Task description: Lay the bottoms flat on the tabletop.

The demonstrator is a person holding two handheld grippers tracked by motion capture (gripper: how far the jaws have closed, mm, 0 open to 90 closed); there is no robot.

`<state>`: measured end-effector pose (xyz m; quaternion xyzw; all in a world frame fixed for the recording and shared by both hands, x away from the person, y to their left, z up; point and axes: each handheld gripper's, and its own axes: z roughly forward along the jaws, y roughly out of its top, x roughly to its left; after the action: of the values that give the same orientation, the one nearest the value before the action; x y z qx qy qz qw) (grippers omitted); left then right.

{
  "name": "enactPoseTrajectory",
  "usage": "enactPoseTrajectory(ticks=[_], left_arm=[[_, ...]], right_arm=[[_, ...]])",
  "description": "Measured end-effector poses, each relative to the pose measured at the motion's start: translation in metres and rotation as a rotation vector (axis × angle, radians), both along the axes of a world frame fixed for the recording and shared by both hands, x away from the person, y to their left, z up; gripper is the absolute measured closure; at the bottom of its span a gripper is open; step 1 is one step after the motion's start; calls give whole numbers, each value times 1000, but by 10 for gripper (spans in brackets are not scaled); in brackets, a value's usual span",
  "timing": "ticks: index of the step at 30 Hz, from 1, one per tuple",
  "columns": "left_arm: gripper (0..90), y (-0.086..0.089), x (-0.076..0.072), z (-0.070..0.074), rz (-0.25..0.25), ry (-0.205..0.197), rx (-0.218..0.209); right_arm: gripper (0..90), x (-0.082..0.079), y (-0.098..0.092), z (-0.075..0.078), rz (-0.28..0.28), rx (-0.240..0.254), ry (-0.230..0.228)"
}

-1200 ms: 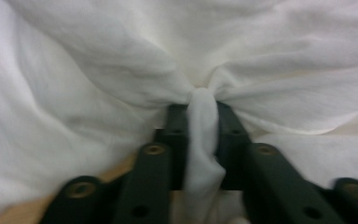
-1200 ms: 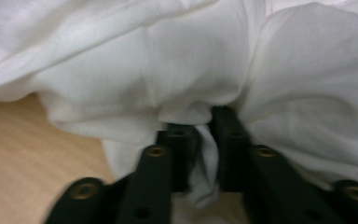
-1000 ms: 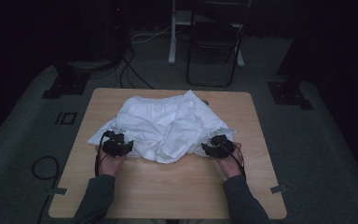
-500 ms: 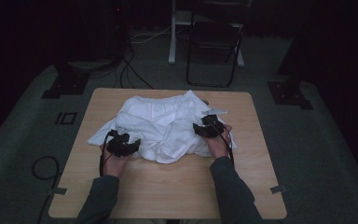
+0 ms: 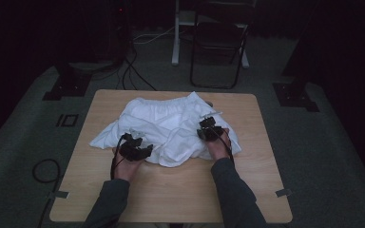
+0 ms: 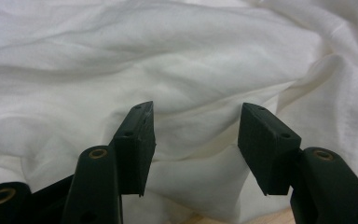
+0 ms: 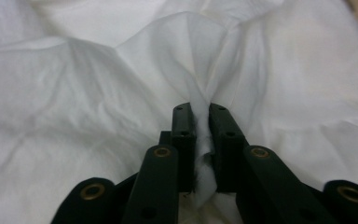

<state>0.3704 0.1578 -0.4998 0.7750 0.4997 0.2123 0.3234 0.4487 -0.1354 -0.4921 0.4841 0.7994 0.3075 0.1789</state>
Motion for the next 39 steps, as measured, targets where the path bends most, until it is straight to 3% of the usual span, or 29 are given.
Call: enactPoseTrajectory(ticks=[5, 11, 14, 18, 25, 34, 36, 39], left_arm=[[465, -1, 0, -4, 2, 11, 7], [465, -3, -3, -11, -1, 22, 22], [465, -2, -5, -15, 2, 24, 27], [465, 0, -7, -18, 7, 26, 30], [464, -1, -11, -10, 5, -2, 22], [463, -5, -15, 2, -16, -38, 18], [463, -7, -14, 3, -21, -41, 17], [462, -11, -13, 5, -32, -47, 18]], right_arm=[[837, -32, -16, 9, -9, 13, -53], [841, -78, -44, 9, -24, 22, -107], [841, -100, -55, 2, -22, 13, -109], [841, -129, -65, -7, -28, 40, -102], [840, -175, -73, -15, -26, 59, -103], [812, -205, -78, -25, -36, 66, -70], [735, -206, -79, -22, -35, 63, -79], [620, -202, -78, -9, -37, 63, -133]])
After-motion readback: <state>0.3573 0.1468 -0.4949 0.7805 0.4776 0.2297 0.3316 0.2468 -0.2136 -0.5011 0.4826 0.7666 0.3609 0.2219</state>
